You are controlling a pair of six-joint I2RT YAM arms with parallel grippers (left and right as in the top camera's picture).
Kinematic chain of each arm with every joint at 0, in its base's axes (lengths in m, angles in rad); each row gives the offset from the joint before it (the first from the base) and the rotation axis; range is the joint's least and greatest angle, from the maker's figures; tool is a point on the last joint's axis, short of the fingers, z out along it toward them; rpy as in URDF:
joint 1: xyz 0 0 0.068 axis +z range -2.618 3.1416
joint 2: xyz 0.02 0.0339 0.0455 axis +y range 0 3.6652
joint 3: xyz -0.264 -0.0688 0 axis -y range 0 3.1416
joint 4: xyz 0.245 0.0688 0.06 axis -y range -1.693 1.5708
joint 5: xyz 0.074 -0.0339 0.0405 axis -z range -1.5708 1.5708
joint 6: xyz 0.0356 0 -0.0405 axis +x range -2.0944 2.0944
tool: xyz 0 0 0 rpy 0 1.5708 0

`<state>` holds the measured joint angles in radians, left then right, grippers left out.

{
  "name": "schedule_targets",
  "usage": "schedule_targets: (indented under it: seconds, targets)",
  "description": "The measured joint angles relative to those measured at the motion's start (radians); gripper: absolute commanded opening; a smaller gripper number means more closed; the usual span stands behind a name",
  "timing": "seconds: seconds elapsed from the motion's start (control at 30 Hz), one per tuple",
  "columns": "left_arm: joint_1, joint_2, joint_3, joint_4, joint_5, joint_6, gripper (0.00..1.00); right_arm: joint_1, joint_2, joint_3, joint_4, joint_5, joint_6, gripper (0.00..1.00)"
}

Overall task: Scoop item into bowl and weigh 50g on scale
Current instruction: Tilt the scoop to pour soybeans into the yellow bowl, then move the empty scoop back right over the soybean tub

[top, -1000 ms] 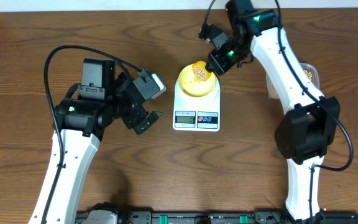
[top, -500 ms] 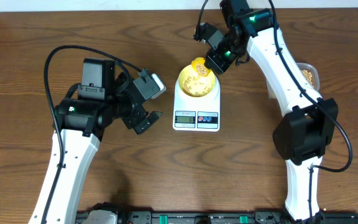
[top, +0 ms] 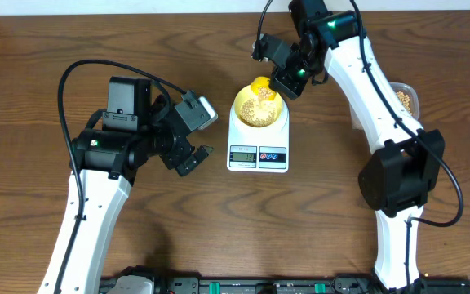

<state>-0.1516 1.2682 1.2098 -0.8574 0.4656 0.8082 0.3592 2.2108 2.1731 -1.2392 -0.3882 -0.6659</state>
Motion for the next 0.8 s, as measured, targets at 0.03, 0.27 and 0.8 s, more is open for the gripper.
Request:
schedule_targets:
  seconds: [0.03,0.27,0.8]
  targets:
    - [0.0,0.0,0.0,0.0,0.0,0.0,0.98,0.0,-0.003,0.0,-0.002,0.0,-0.003,0.01]
    - [0.0,0.0,0.0,0.0,0.0,0.0,0.98,0.001,-0.033,0.001,-0.009,0.0,-0.037,0.01]
    - [0.0,0.0,0.0,0.0,0.0,0.0,0.97,0.077,-0.067,0.001,-0.008,0.161,-0.165,0.01]
